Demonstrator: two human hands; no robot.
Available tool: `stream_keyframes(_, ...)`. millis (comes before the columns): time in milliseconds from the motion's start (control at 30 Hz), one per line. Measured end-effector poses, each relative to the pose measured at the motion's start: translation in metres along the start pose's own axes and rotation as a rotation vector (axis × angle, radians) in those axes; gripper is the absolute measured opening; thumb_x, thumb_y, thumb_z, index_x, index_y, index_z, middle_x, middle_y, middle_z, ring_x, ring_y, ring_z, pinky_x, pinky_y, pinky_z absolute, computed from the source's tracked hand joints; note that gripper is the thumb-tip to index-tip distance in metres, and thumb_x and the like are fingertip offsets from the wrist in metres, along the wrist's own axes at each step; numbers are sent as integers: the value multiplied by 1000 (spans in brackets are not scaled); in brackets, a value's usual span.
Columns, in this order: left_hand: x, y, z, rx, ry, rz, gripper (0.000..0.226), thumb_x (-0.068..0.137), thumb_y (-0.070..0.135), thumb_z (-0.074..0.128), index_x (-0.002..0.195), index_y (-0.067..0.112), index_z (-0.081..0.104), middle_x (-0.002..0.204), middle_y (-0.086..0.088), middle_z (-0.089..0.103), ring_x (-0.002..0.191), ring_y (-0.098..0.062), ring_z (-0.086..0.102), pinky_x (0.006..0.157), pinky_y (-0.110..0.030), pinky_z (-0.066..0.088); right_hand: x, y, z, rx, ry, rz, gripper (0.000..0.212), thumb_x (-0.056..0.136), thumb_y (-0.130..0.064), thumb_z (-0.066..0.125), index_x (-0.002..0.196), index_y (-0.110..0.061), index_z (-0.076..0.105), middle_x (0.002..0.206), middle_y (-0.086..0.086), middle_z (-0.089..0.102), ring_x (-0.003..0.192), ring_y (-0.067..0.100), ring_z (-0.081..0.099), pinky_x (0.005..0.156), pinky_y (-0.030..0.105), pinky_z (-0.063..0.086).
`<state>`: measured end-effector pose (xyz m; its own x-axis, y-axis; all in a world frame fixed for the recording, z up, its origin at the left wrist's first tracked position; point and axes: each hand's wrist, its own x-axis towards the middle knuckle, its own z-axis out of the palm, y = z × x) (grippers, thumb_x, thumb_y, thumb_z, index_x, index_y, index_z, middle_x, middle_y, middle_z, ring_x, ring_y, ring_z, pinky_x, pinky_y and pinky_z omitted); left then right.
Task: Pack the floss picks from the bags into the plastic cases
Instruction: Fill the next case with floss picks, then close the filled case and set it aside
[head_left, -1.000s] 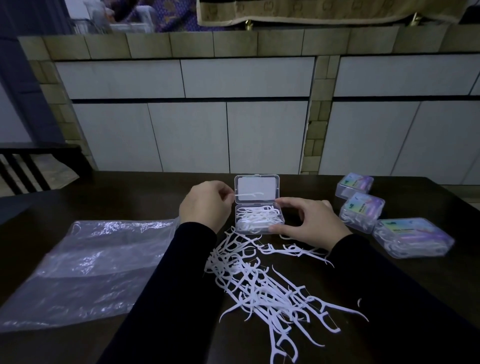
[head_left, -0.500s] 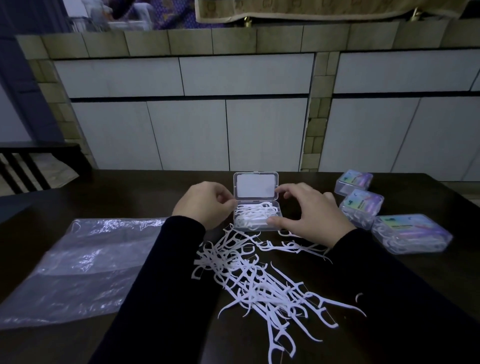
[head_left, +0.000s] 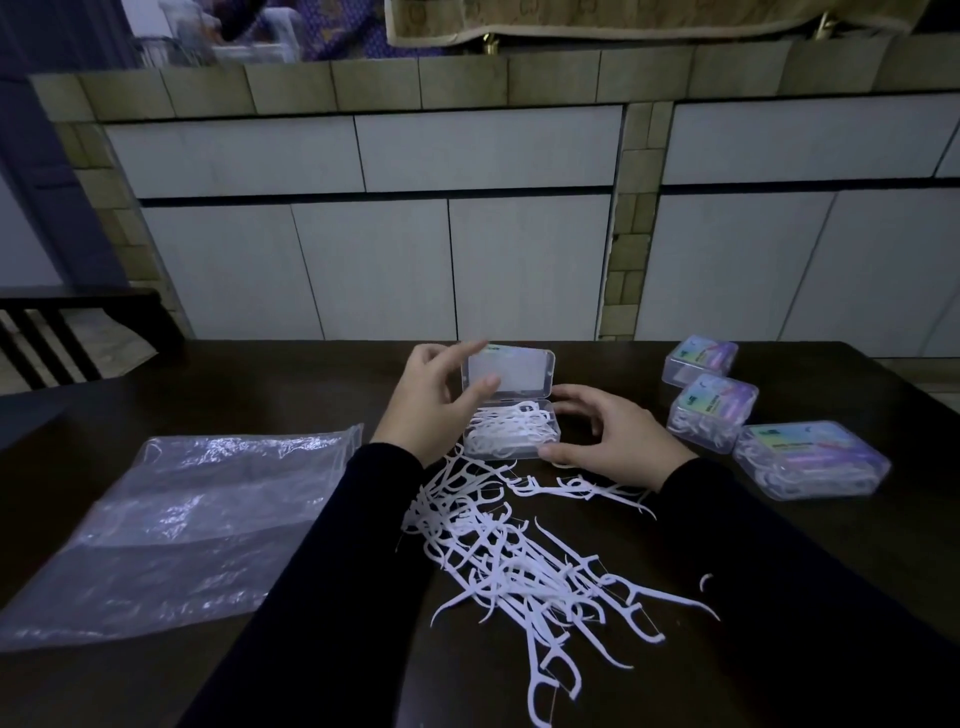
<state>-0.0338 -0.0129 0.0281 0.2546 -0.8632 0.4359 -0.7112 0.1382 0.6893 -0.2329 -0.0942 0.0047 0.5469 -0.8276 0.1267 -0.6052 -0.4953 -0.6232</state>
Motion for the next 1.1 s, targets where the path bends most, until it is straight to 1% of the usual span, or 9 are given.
stream_keyframes(100,-1,-1,2,-5,-19,43,23,83,39,68,106,36,66,100,12,47,76,-2,49,70,-10,41,0,3,-1,34,8,-3,88,68,-60,74,143,-39,33,132,-19,56,128,8,46,110,50,30)
stream_keyframes(200,-3,0,6,14,-100,64,13,79,37,72,90,30,71,105,16,56,99,-2,54,86,-21,47,1,8,-4,20,24,0,80,70,-59,74,139,-40,39,132,-17,56,126,7,48,110,49,31)
stream_keyframes(300,-5,1,12,122,-211,112,11,83,34,71,94,33,72,108,16,65,104,-5,55,95,-36,47,3,14,-8,5,32,6,77,68,-60,74,135,-40,42,131,-16,56,124,6,49,109,49,33)
stream_keyframes(400,-4,4,16,168,-237,112,18,82,31,73,100,33,73,114,15,66,111,-8,53,100,-40,43,5,17,-9,7,30,4,76,68,-58,75,134,-39,42,133,-13,56,126,7,48,110,49,32)
stream_keyframes(567,-5,10,21,150,-209,49,18,76,26,79,94,24,76,112,16,64,110,-8,53,99,-34,43,8,19,-8,20,24,4,75,68,-53,78,133,-38,44,132,-12,56,126,6,48,110,48,34)
stream_keyframes(633,-3,14,24,238,-209,34,16,78,25,77,94,22,76,113,12,65,108,-10,55,97,-32,44,8,19,-8,16,24,5,75,68,-53,78,133,-37,44,132,-12,56,126,7,49,109,48,35)
stream_keyframes(767,5,20,28,405,-264,-41,14,80,29,75,93,27,73,120,8,62,107,-13,58,98,-34,45,7,18,-8,-7,26,4,73,70,-51,77,134,-36,43,134,-12,56,127,8,48,109,47,35)
stream_keyframes(900,-1,14,31,340,-197,-43,8,77,28,77,81,31,70,116,11,64,105,-11,59,95,-35,48,6,15,-8,-57,31,12,74,75,-50,75,138,-34,40,138,-9,53,129,10,47,110,47,34)
stream_keyframes(1100,-3,17,33,460,-107,-109,23,88,30,65,110,30,67,123,1,60,103,-14,57,83,-22,39,4,-1,-1,-164,68,14,74,84,-54,65,146,-32,32,144,-8,48,131,14,45,112,45,29)
